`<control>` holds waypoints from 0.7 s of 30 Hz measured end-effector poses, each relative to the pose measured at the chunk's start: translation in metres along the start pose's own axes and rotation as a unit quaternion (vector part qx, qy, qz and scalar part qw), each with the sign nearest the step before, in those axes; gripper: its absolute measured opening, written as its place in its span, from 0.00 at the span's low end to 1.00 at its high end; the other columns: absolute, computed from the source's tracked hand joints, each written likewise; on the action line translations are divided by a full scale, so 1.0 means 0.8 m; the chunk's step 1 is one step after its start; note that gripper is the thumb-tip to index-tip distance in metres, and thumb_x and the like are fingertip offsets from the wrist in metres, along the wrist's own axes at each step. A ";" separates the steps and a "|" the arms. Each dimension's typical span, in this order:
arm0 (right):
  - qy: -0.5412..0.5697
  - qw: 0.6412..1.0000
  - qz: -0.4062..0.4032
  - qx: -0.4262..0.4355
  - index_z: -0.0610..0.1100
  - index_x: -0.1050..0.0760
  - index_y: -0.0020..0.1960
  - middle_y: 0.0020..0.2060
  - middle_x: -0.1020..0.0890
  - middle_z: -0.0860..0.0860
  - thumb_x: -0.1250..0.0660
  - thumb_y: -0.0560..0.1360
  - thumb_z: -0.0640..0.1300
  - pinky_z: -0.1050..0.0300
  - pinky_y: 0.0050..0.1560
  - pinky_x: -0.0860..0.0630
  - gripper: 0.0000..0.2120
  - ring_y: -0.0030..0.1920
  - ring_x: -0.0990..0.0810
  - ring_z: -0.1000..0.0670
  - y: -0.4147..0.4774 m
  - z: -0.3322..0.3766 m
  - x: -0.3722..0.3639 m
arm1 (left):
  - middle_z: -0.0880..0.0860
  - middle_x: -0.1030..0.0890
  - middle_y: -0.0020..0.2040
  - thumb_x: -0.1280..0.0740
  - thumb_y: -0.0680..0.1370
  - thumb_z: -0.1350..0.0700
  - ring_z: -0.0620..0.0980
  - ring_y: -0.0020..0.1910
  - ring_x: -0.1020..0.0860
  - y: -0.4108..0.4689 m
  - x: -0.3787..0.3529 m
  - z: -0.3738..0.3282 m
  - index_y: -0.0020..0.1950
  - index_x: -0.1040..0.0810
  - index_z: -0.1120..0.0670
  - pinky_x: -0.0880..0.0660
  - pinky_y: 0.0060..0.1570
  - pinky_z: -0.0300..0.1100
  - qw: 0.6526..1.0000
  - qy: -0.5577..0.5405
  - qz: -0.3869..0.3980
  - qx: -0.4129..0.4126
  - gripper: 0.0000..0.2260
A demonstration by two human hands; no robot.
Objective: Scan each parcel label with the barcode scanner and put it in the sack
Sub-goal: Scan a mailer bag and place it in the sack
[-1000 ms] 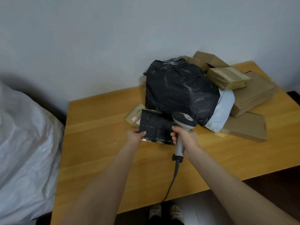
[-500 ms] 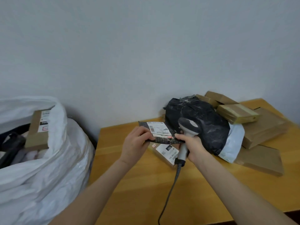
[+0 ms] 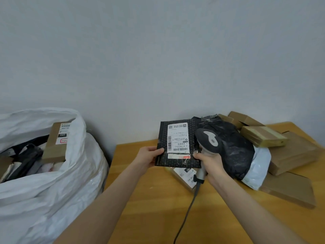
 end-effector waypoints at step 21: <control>-0.159 0.985 0.065 0.002 0.37 0.23 0.34 0.26 0.22 0.43 0.29 0.73 0.39 0.58 0.29 0.29 0.11 0.24 0.27 0.51 -0.113 -0.048 0.006 | 0.50 0.18 0.44 0.33 0.78 0.62 0.46 0.42 0.20 -0.002 0.016 0.024 0.56 0.21 0.58 0.24 0.38 0.37 0.995 -0.037 -0.087 -0.023 0.07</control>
Point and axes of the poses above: each hand's wrist, its own y-axis towards the middle knuckle, its own x-axis out of the back of the hand, z = x × y, the point moved 10 cm from there along y, towards the middle knuckle
